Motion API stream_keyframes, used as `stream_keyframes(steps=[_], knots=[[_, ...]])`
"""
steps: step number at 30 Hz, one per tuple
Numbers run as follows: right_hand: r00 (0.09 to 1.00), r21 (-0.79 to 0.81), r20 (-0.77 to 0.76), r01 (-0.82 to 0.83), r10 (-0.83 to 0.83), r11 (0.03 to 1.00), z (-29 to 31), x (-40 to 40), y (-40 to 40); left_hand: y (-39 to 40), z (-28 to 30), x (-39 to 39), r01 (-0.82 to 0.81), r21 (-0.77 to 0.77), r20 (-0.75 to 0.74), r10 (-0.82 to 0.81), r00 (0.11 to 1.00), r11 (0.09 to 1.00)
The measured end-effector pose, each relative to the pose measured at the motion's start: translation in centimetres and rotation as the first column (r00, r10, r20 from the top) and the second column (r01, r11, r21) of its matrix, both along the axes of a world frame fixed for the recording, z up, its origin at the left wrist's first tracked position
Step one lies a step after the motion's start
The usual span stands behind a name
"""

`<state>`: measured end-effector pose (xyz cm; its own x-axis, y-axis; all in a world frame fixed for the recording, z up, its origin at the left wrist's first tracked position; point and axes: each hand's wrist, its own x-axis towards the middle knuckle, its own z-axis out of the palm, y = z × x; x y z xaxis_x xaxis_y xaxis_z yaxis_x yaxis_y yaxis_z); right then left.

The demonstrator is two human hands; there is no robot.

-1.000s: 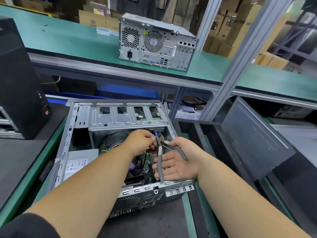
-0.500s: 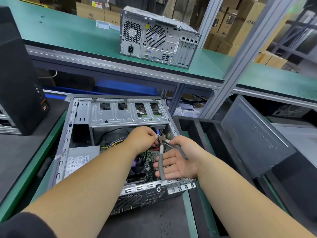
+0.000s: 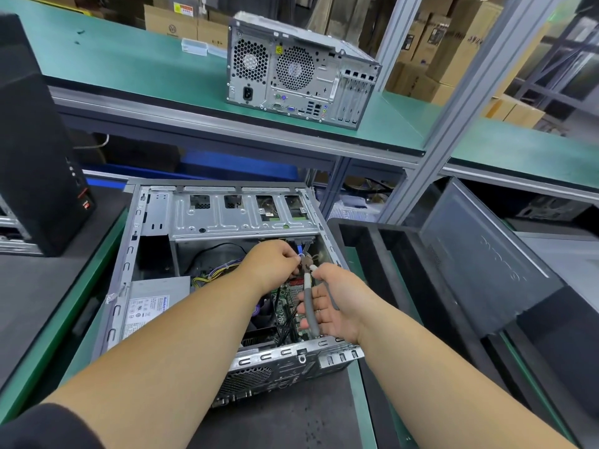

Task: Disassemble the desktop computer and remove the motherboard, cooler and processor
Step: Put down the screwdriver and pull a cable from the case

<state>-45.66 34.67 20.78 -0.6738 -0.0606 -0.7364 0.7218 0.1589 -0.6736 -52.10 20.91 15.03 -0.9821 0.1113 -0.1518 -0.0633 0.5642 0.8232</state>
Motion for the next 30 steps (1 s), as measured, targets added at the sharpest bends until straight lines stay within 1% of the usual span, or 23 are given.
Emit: stream_keyframes(steps=[3,7,17,24,27,30], knots=[[0.998,0.03,-0.066,0.017,-0.015,0.999,-0.38,0.24,-0.11,0.03,-0.02,-0.04,0.002,0.007,0.006,-0.002,1.0,1.0],[0.996,0.057,-0.093,-0.002,0.007,0.998,-0.48,0.43,-0.08,0.05,0.0,-0.03,-0.002,0.011,0.002,0.002,1.0,1.0],[0.994,0.099,-0.105,-0.015,0.025,0.995,-0.52,0.56,-0.37,0.03,-0.35,-0.12,-0.004,0.022,-0.013,0.004,1.0,1.0],[0.994,0.086,-0.109,-0.01,0.02,0.996,-0.52,0.65,-0.32,0.07,-0.63,-0.1,-0.008,0.041,-0.021,0.009,1.0,0.999],[0.994,0.081,-0.113,0.003,0.006,0.997,-0.46,0.67,-0.33,0.09,-0.64,-0.19,-0.01,-0.006,-0.029,0.01,1.0,1.0],[0.994,0.083,-0.107,0.003,0.006,0.997,-0.55,0.71,-0.35,0.22,-0.72,-0.27,-0.019,-0.113,-0.074,0.01,0.997,0.993]])
